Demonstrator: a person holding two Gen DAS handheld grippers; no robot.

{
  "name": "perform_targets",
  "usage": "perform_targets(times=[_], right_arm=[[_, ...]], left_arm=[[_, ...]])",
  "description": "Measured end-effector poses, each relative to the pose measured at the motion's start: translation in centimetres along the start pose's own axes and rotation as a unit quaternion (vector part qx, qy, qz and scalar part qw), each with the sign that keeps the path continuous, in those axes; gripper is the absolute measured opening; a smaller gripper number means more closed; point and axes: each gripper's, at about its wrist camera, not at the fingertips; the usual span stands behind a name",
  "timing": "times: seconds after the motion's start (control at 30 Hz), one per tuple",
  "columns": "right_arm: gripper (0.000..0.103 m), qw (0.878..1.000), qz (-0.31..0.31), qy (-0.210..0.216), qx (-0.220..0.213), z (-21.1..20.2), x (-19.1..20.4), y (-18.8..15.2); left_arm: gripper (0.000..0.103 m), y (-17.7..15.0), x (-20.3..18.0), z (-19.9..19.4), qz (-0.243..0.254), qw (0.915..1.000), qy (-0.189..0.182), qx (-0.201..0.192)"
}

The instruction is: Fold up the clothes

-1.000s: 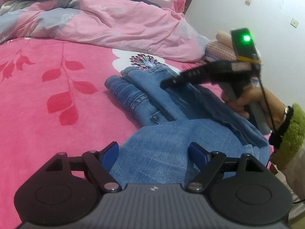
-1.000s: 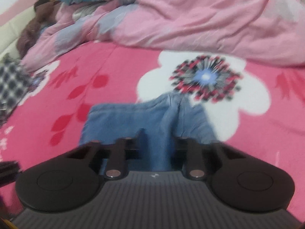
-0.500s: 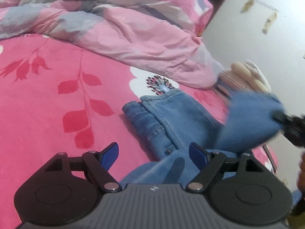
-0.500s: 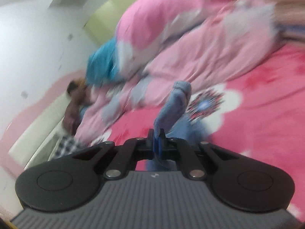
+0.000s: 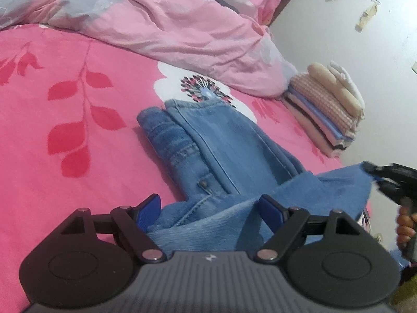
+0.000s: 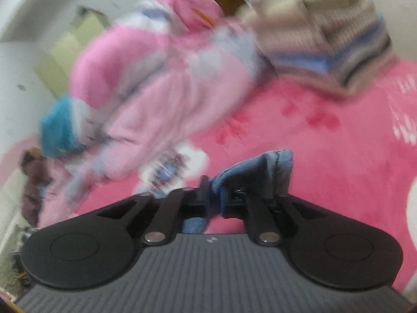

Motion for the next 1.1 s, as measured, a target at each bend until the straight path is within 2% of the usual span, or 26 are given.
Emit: perform_targets(times=[0.07, 0.13, 0.17, 0.23, 0.27, 0.33, 0.37, 0.43, 0.5, 0.57, 0.63, 0.67, 0.8, 0.93, 0.97, 1.0, 1.03, 1.1], right_arm=[[0.051, 0.997, 0.004, -0.066, 0.031, 1.3, -0.6, 0.0], [0.052, 0.994, 0.003, -0.109, 0.032, 1.2, -1.1, -0.1], [0.057, 0.992, 0.005, -0.127, 0.021, 0.7, -1.3, -0.1], [0.058, 0.987, 0.012, -0.161, -0.025, -0.9, -1.4, -0.2], [0.059, 0.985, 0.021, -0.162, -0.049, -1.6, -1.5, -0.2], [0.059, 0.987, 0.039, -0.130, -0.086, -2.3, -1.1, 0.3], [0.059, 0.990, 0.035, -0.108, -0.090, -1.8, -0.3, 0.4], [0.059, 0.997, -0.010, -0.058, -0.058, 1.0, 2.9, -0.2], [0.059, 0.998, -0.055, -0.008, -0.027, 3.9, 6.0, -0.8], [0.058, 0.994, -0.099, 0.041, 0.005, 6.8, 9.1, -1.4], [0.057, 0.985, -0.143, 0.091, 0.036, 9.6, 12.3, -2.1], [0.057, 0.979, -0.166, 0.107, 0.053, 11.2, 13.8, -2.5], [0.055, 0.960, -0.227, 0.104, 0.130, 18.6, 17.1, -3.9], [0.046, 0.953, -0.241, 0.066, 0.173, 23.0, 17.1, -4.7], [0.041, 0.953, -0.234, 0.062, 0.181, 23.7, 16.7, -4.8], [0.028, 0.956, -0.219, 0.068, 0.185, 23.9, 16.2, -4.8], [0.021, 0.958, -0.201, 0.083, 0.189, 23.8, 15.6, -4.6], [0.015, 0.961, -0.183, 0.104, 0.180, 23.3, 14.8, -4.3]], left_arm=[[0.083, -0.3, 0.0, -0.1, 0.006, 1.0000, -0.002, -0.001], [0.083, -0.6, 0.2, -0.1, 0.006, 1.0000, -0.004, -0.002], [0.083, -0.7, 0.3, -0.1, 0.004, 1.0000, -0.005, -0.003], [0.083, -0.8, 0.7, 0.1, -0.002, 1.0000, -0.004, -0.008], [0.083, -0.7, 0.8, 0.1, -0.003, 0.9999, -0.001, -0.013], [0.082, -0.4, 1.1, 0.1, -0.006, 0.9997, 0.004, -0.025], [0.082, 0.0, 1.2, 0.1, -0.006, 0.9994, 0.010, -0.032], [0.082, 0.7, 1.4, 0.2, -0.007, 0.9986, 0.023, -0.046], [0.082, 1.7, 1.5, 0.8, -0.010, 0.9974, 0.047, -0.053], [0.079, 2.7, 1.7, 2.0, -0.010, 0.9953, 0.084, -0.048], [0.074, 3.4, 1.9, 3.2, -0.009, 0.9919, 0.121, -0.037], [0.076, 3.6, 2.2, 3.7, -0.011, 0.9907, 0.132, -0.034], [0.077, 3.7, 3.0, 4.1, -0.031, 0.9901, 0.133, -0.032], [0.079, 3.2, 2.8, 4.1, -0.019, 0.9891, 0.142, -0.036], [0.080, 3.2, 2.8, 4.2, -0.021, 0.9889, 0.142, -0.037], [0.081, 3.2, 2.8, 4.2, -0.024, 0.9888, 0.142, -0.037], [0.081, 3.1, 2.9, 4.2, -0.026, 0.9887, 0.143, -0.039], [0.081, 3.2, 2.9, 4.5, -0.032, 0.9883, 0.144, -0.039]])
Point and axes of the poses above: each gripper's, at about its wrist camera, not at the fingertips, and z roughly the way its jaws point, x to its left, y to its top, and after that the axes turned 8 degrees about z, right-handed
